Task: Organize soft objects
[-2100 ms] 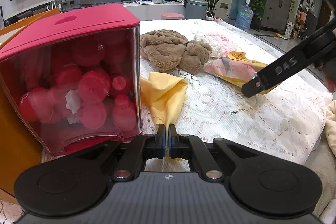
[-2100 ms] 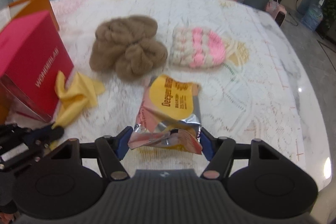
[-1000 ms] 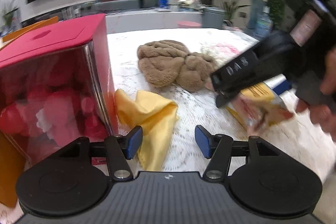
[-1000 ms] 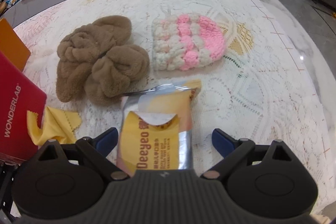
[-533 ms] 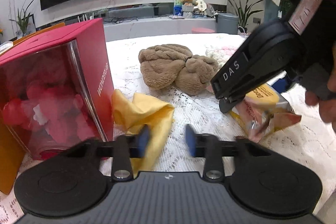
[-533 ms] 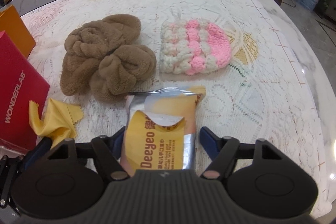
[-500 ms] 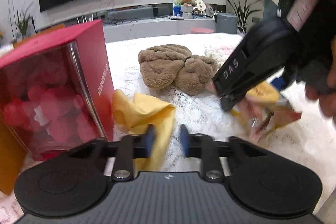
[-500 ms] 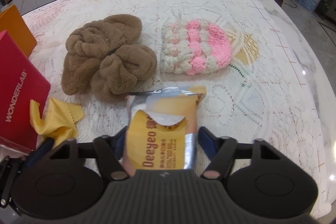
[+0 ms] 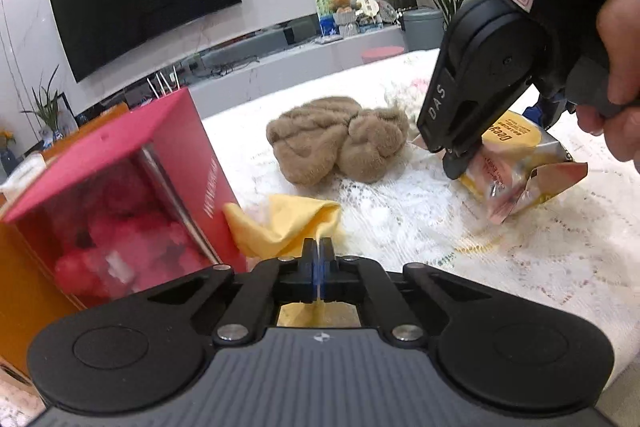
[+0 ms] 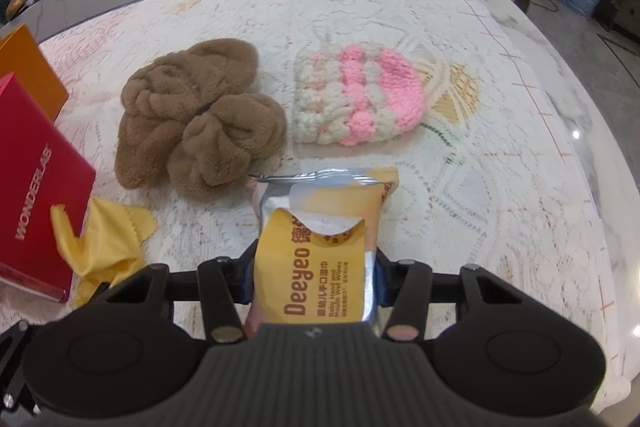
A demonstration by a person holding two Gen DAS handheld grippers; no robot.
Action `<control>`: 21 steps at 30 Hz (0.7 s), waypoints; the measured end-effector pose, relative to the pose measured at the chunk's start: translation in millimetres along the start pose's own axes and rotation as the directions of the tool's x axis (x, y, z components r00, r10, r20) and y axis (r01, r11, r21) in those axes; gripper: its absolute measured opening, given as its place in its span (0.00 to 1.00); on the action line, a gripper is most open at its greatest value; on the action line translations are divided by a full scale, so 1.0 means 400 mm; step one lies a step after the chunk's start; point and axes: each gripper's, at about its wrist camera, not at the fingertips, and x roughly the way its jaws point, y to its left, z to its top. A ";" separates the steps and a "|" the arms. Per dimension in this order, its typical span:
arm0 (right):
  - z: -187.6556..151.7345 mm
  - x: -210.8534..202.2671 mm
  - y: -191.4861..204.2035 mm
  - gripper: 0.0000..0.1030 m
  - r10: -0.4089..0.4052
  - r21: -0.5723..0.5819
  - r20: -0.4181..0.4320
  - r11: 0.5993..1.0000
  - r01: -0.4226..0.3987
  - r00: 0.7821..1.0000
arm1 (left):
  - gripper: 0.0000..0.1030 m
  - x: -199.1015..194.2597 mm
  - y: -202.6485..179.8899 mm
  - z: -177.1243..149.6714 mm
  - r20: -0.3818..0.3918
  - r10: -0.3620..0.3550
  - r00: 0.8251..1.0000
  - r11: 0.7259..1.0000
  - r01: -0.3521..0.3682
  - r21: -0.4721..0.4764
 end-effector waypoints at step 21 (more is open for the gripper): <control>0.001 -0.148 -0.084 0.48 -0.104 0.248 0.218 0.968 0.048 0.970 | 0.00 -0.147 0.033 0.112 0.173 -0.224 0.959 0.969 0.200 0.148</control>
